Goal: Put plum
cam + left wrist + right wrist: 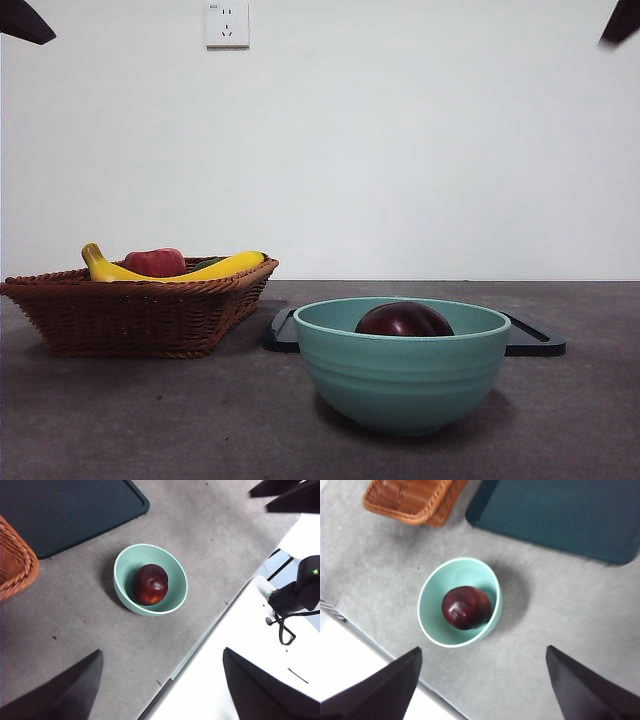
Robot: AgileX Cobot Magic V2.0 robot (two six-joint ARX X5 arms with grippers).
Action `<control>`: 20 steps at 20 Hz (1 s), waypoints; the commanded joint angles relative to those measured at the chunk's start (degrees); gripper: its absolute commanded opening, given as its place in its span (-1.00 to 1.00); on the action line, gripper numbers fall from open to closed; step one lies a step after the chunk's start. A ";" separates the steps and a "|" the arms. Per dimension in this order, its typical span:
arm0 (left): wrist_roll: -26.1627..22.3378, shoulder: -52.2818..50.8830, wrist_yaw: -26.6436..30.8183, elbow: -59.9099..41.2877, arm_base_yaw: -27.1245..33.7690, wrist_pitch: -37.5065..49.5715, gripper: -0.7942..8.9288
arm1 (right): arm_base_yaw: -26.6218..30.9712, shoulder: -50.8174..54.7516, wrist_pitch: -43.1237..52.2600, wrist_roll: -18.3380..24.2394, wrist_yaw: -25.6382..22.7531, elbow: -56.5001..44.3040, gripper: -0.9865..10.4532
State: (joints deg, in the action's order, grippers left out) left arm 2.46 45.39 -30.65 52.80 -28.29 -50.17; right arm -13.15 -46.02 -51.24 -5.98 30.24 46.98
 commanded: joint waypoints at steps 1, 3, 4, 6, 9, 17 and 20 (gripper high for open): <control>0.02 0.26 -0.52 0.48 -0.28 0.44 -0.07 | -3.21 -2.89 6.29 -5.55 -0.46 -3.08 -0.14; 0.00 0.26 -0.52 0.48 -0.28 0.46 -0.07 | -6.60 -6.38 11.61 -7.58 -1.86 -5.27 -0.20; -0.04 0.26 -0.52 0.48 -0.28 0.48 -0.07 | -8.35 -8.48 13.84 -8.35 -3.63 -5.79 -0.20; -0.04 0.26 -0.52 0.48 -0.28 0.46 -0.07 | -11.78 -13.22 17.35 -8.70 -8.22 -5.84 -0.20; -0.07 0.26 -0.50 0.48 -0.28 0.46 -0.07 | -15.76 -20.41 23.34 -9.42 -12.76 -5.84 -0.26; -0.11 0.26 -0.50 0.48 -0.28 0.46 -0.07 | -19.85 -32.33 32.20 -10.14 -19.87 -5.84 -0.57; -0.31 0.26 -0.50 0.48 -0.28 0.46 -0.07 | -20.70 -34.18 33.24 -10.12 -19.85 -5.84 -0.65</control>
State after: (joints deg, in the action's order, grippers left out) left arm 2.44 45.36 -30.65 52.80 -28.29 -50.17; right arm -33.36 -79.35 -18.41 -15.49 10.44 40.88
